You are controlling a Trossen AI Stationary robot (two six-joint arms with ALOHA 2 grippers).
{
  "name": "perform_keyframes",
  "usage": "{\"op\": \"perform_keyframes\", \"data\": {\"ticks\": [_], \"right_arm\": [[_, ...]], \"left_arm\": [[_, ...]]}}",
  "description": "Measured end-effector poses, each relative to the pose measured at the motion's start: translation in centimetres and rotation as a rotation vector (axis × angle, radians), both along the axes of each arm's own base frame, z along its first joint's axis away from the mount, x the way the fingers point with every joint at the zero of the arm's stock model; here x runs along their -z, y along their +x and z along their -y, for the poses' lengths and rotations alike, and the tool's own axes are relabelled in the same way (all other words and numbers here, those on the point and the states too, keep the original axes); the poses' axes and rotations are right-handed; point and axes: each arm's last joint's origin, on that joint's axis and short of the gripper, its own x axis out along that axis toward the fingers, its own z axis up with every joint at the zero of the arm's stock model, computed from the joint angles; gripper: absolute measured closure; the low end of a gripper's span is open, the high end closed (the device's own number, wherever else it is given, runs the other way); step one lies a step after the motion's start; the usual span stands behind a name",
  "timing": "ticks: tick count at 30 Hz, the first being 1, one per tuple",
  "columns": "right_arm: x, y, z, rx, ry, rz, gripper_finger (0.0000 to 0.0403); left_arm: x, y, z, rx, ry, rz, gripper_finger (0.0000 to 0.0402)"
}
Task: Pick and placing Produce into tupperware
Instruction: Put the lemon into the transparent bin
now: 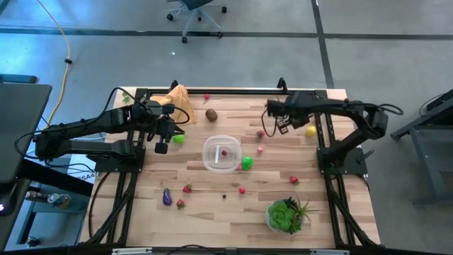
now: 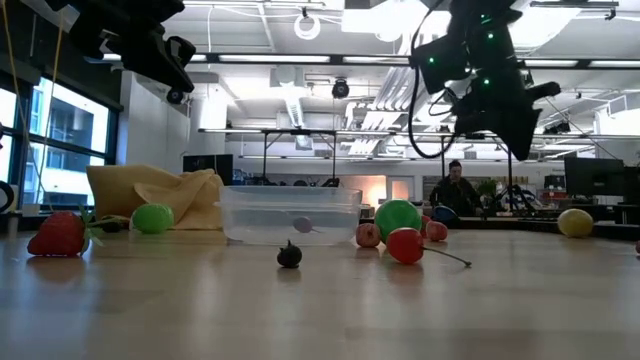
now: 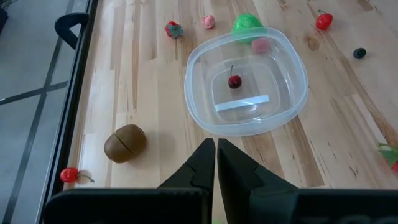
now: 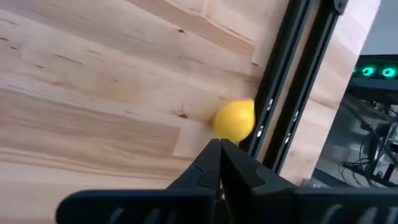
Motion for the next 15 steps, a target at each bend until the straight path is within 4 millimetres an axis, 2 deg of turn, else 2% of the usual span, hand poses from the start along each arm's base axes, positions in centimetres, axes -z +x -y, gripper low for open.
{"op": "perform_keyframes", "data": {"ticks": [4, 8, 15], "right_arm": [[-0.4, -0.9, 2.0, 0.021, 0.077, 0.032, 0.0402], [-0.4, -1.8, 3.2, 0.063, 0.123, 0.044, 0.0389], [-0.4, -2.5, 4.0, 0.074, 0.184, 0.054, 0.0318]], "left_arm": [[0.0, 0.0, 0.0, 0.0, 0.0, 0.0, 0.0392], [0.0, 0.0, 0.0, 0.0, 0.0, 0.0, 0.0392], [0.0, 0.0, 0.0, 0.0, 0.0, 0.0, 0.0392]]}}
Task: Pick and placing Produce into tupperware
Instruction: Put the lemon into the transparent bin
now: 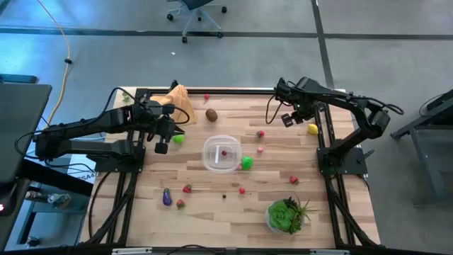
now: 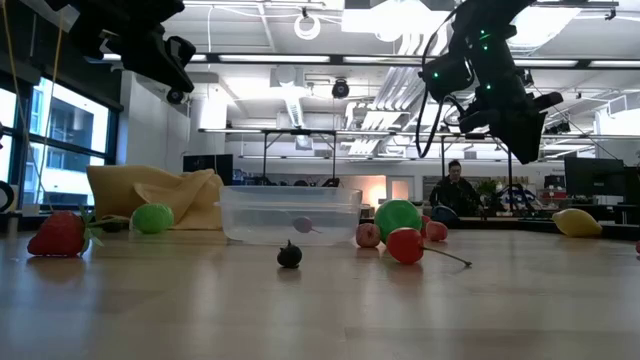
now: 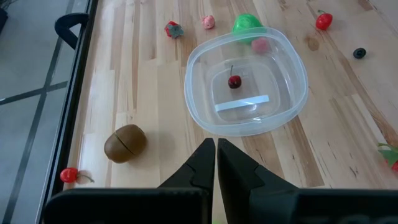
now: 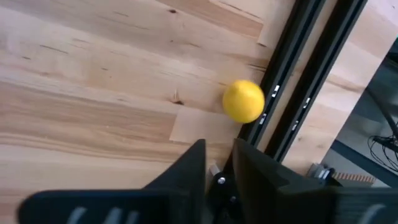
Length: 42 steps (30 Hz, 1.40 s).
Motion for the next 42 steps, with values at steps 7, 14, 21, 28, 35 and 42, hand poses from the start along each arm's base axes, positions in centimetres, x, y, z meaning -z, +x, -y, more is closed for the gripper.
{"op": "perform_keyframes", "data": {"ticks": [7, 14, 21, 28, 35, 42], "right_arm": [[-0.1, -0.9, 0.6, 0.023, -0.001, -0.052, 0.0242], [0.8, -2.1, 1.4, 0.075, 0.039, -0.043, 0.0209], [4.4, -4.1, 1.4, 0.279, 0.044, -0.089, 0.0208], [6.7, -4.9, 1.5, 0.397, 0.02, -0.037, 0.0208], [7.8, -5.4, 2.2, 0.534, -0.026, 0.027, 0.0208], [7.9, -5.3, 3.0, 0.575, -0.123, 0.056, 0.0208]], "left_arm": [[0.0, 0.0, 0.0, 0.0, 0.0, 0.0, 0.0392], [0.0, 0.0, 0.0, 0.0, 0.0, 0.0, 0.0392], [0.0, 0.0, 0.0, 0.0, 0.0, 0.0, 0.0392], [0.0, 0.0, 0.0, 0.0, 0.0, 0.0, 0.0392], [0.0, 0.0, 0.0, 0.0, 0.0, 0.0, 0.0392], [0.0, 0.0, 0.0, 0.0, 0.0, 0.0, 0.0392]]}}
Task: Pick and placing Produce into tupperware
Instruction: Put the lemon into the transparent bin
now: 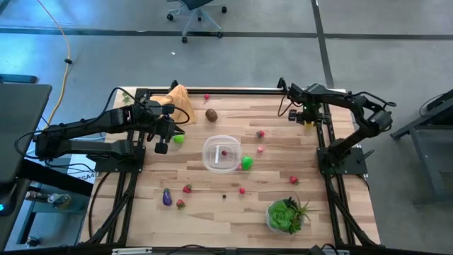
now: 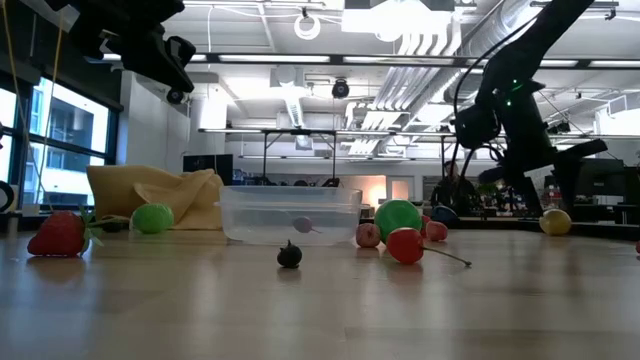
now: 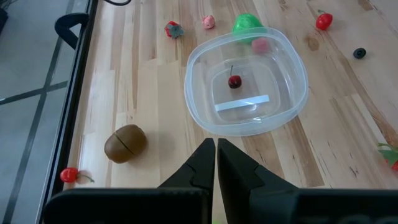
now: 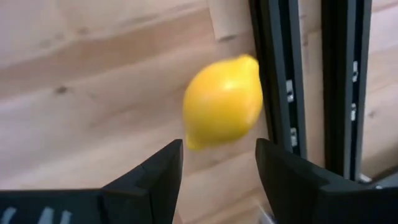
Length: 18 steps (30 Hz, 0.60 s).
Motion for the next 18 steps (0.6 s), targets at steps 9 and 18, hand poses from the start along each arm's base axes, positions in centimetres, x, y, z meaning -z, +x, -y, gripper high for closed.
{"op": "perform_keyframes", "data": {"ticks": [9, 18], "right_arm": [[0.03, 0.15, 0.53, 0.054, -0.103, -0.022, 0.0208], [0.01, 0.12, 0.59, 0.08, -0.128, -0.038, 0.0208]], "left_arm": [[-0.01, 0.0, 0.0, 0.0, 0.0, 0.0, 0.0392], [0.0, 0.0, 0.0, 0.0, 0.0, 0.0, 0.0392]]}}
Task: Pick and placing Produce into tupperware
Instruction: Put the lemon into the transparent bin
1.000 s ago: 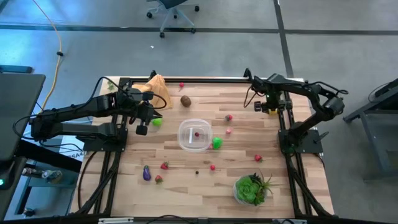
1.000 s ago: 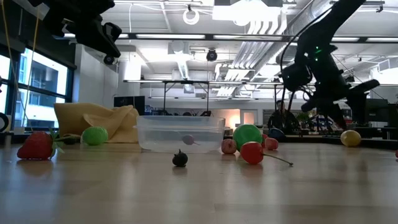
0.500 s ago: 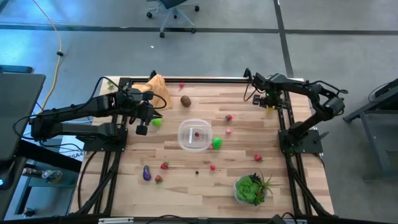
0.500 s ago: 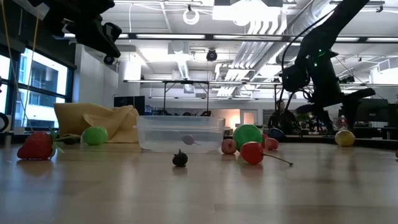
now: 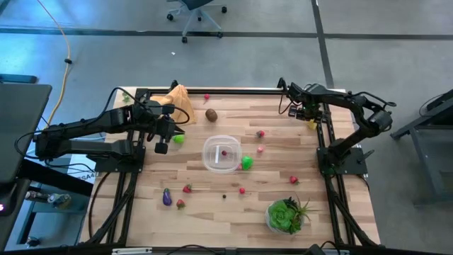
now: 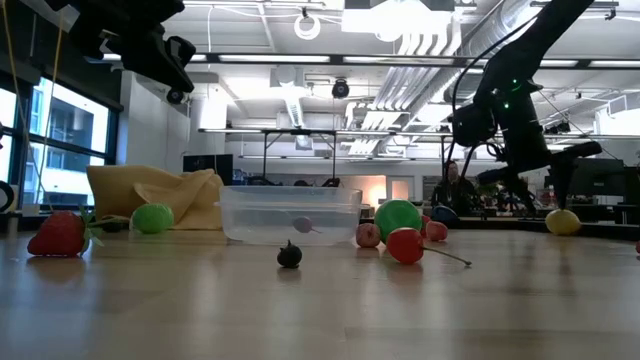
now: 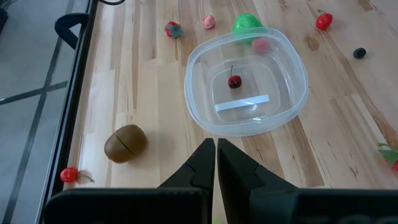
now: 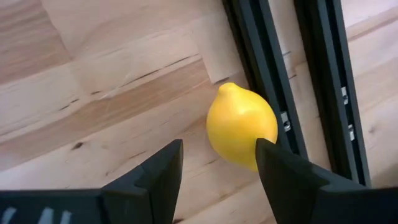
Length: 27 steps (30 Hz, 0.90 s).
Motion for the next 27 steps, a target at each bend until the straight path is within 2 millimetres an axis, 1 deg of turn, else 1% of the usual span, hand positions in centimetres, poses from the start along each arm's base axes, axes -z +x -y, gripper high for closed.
{"op": "perform_keyframes", "data": {"ticks": [7, 14, 20, 23, 27], "right_arm": [[0.0, -0.1, -0.1, -0.001, 0.003, -0.012, 0.0208], [-0.2, -0.8, -0.7, 0.002, 0.037, -0.119, 0.0208], [-0.2, -0.8, -0.8, -0.005, 0.055, -0.123, 0.0208], [0.3, -0.9, -0.8, -0.015, 0.042, -0.11, 0.0208], [1.9, -1.3, -1.0, -0.005, 0.053, -0.047, 0.0208]], "left_arm": [[0.0, 0.0, 0.0, 0.0, 0.0, 0.0, 0.0392], [0.0, 0.0, 0.0, 0.0, 0.0, 0.0, 0.0392], [0.0, 0.0, 0.0, 0.0, 0.0, 0.0, 0.0392], [0.0, 0.0, 0.0, 0.0, 0.0, 0.001, 0.0392], [0.0, 0.0, 0.0, 0.0, 0.0, 0.0, 0.0392]]}}
